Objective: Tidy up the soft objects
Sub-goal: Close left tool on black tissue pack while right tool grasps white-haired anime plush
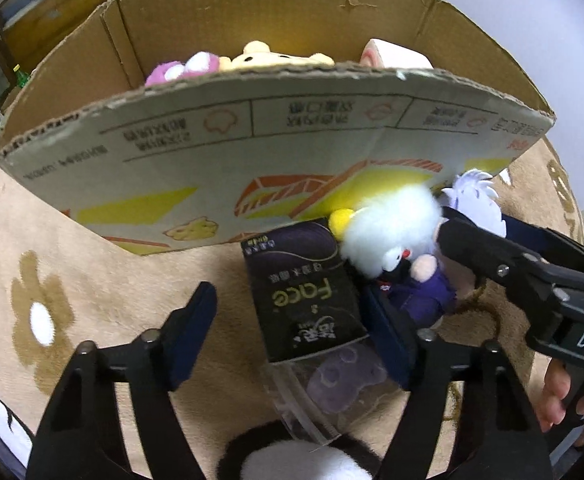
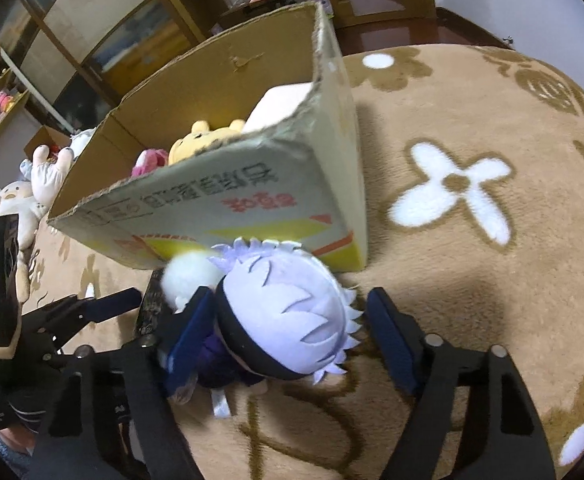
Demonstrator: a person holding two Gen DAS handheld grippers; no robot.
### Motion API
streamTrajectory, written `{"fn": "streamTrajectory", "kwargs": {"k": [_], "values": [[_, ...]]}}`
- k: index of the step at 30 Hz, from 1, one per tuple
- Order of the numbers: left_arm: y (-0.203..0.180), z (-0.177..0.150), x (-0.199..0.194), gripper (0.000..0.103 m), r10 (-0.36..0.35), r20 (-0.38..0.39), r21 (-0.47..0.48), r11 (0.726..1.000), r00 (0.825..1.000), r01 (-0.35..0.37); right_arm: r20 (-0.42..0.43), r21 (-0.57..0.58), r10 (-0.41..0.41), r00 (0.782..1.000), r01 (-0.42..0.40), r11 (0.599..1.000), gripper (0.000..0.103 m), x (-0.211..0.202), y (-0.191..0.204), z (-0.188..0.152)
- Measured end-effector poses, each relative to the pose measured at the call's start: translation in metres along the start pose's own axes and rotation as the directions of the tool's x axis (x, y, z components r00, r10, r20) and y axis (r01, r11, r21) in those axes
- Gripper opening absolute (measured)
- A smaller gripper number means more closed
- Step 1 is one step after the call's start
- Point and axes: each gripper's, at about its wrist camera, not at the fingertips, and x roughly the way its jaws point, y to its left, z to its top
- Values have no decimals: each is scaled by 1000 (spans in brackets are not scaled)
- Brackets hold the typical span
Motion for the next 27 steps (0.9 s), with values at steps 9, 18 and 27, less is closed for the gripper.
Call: {"fn": "streamTrajectory", "kwargs": {"k": [9,18,27], "values": [[1,-7,-4,49,-22,12,-8,1000,1000,22,6,-39,4,1000,-3,999,67,-3,14,-3],[-3,-25,-21,48,6,47,-33,999,999,-4,56,-62,-32,998,36,997,65,-23,15,-11],[0,-43,-59,48,44,107,-52,998,993,-38,134,-41,-57,989,63,997,65,-56,7,-14]]}}
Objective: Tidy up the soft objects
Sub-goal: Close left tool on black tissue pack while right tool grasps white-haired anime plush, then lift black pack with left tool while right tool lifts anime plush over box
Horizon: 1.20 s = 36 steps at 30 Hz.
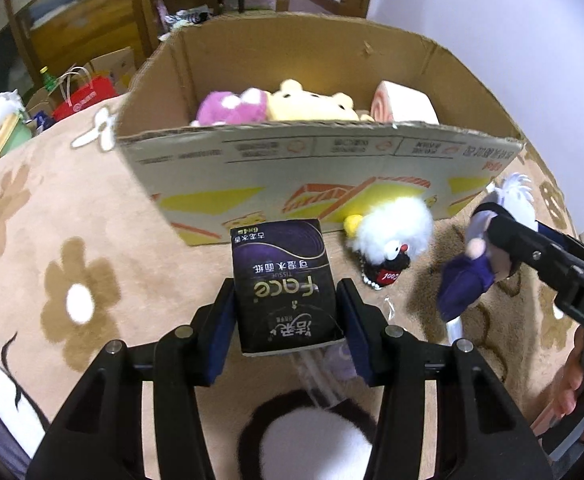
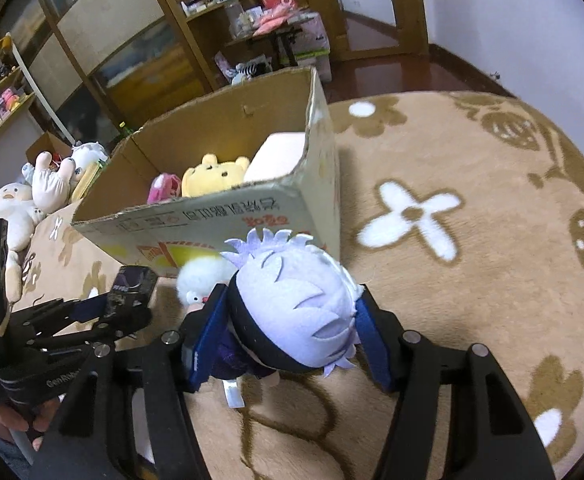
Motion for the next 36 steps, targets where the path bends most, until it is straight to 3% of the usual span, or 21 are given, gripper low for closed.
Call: {"fn": "streamTrajectory", "kwargs": {"k": [8,14,18,24,30,36], "values": [[2,-18,-46,48,36,88,-12,999,995,-35,75,-30,-2,997,5,1000,65,-34,5,1],[5,-17,-81,48,58,202,-1,998,978,-59,163,-55,-12,986,21,998,65,-64,12,3],[-1,-19,-108,48,33,318,36,998,947,-46,237,-61,-12,971,27,998,65,-82,15,5],[-14,-18,-131,48,74,446,77,990,892,-121,354,-93,22,935,12,996,65,-109,24,13],[-12,-7,-149,48,86,515,76,986,853,-145,440,-119,35,897,20,993,65,-127,33,22],[-9,16,-158,48,98,554,75,983,827,-167,488,-131,52,871,14,991,65,-130,38,49]]}}
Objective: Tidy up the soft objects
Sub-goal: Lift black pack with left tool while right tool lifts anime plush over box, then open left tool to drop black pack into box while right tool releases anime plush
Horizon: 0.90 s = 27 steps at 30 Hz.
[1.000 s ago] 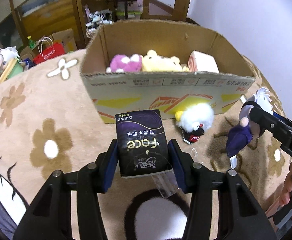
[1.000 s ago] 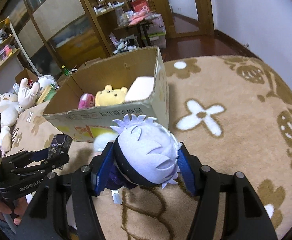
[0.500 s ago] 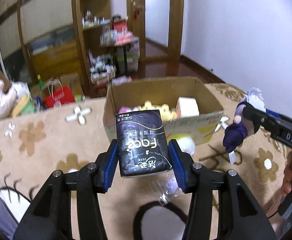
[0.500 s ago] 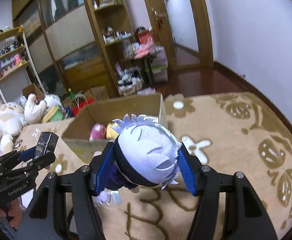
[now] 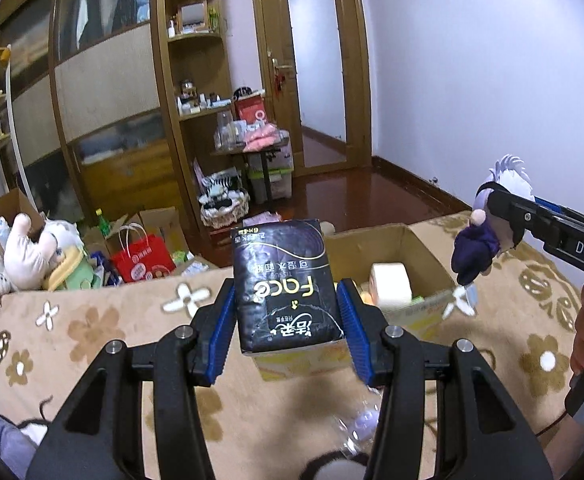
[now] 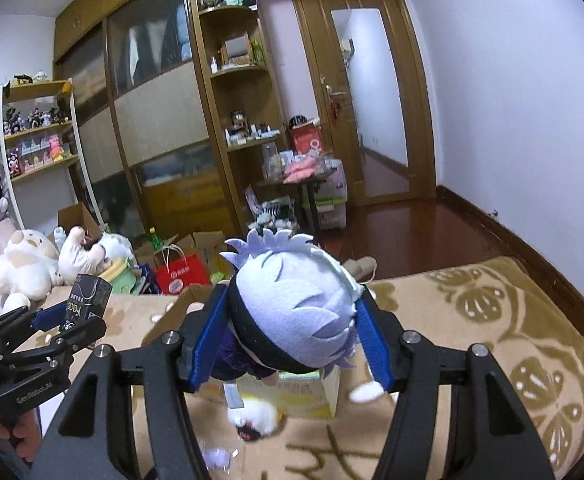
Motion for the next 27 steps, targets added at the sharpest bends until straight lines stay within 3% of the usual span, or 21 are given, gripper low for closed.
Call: {"fn": "streamTrajectory", "kwargs": {"k": [3,12,27], "values": [[2,11,9,48,28,25,14,999,999,-28,15,-2,17,1000,-17,1000,65,9,0,9],[12,42,48,48,23,30,-3,1000,999,-23,-17,-56,54,998,-55,997,65,48,5,21],[5,10,117,49,-30,-84,-19,999,996,28,-131,-23,50,990,-53,998,66,110,-8,-13]]}}
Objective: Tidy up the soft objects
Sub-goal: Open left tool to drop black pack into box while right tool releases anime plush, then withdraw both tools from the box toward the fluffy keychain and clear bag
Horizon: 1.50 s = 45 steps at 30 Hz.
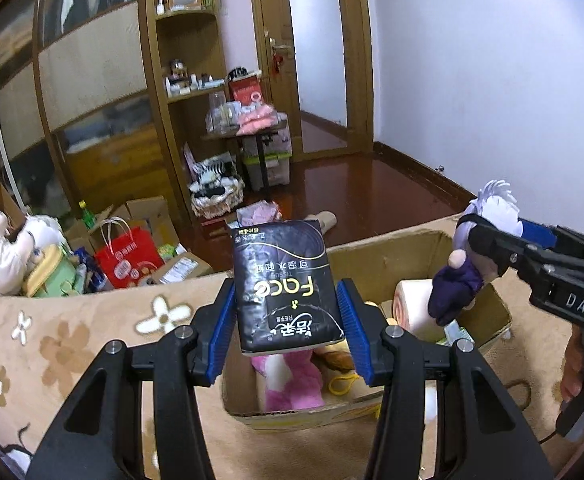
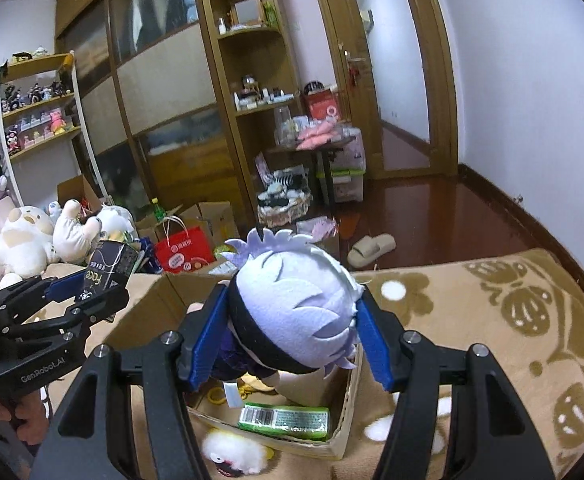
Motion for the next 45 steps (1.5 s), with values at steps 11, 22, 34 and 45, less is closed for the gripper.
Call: {"fn": "streamTrajectory", "kwargs": {"k": [11,22,34,45], "values": [[4,-7,20,50,-20,-28,-25,999,999,20,-51,-39,20,999,-22,999,67,21,2,-13],[6,-12,7,76,21,-33,-23,999,999,-22,-37,-12,19,999,-19,1000,82,7,-2,-14],[2,-14,-19,85,15,-28,-15,1000,999,-16,-37,0,10,999,-10,1000,90,-13,-1,-15],[7,-22,-37,87,14,-60,-60,998,998,-18,-33,27,-2,999,2,1000,100,-34,2,-17]]}}
